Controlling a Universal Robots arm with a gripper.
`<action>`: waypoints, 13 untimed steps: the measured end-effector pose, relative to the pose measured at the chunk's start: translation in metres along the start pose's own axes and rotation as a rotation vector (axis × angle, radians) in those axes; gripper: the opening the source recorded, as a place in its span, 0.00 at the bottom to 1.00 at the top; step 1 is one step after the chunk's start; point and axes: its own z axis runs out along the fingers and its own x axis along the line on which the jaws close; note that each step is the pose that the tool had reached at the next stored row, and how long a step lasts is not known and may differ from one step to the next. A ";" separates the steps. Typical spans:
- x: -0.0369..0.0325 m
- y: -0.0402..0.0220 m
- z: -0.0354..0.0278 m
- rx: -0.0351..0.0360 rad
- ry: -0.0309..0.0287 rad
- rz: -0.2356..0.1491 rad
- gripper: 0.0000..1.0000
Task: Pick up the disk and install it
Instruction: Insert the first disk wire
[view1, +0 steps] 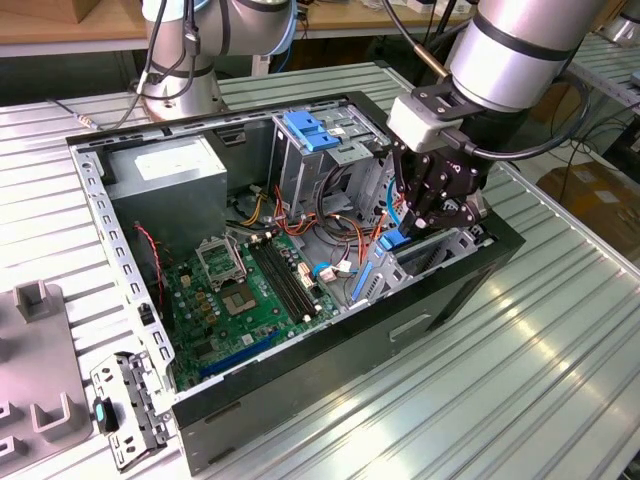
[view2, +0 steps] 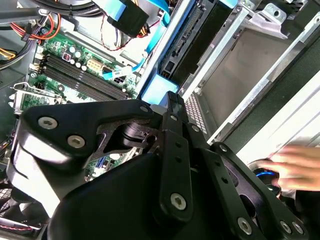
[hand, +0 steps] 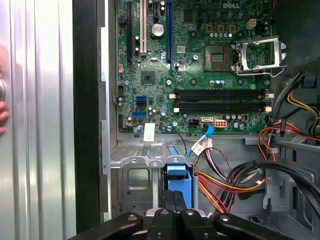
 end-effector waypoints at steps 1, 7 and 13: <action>0.0000 0.0000 0.0000 0.0000 0.0000 0.000 0.11; 0.0000 -0.0047 0.0002 0.0000 -0.0003 0.000 0.11; -0.0017 -0.0367 0.0001 -0.0002 0.0000 0.000 0.11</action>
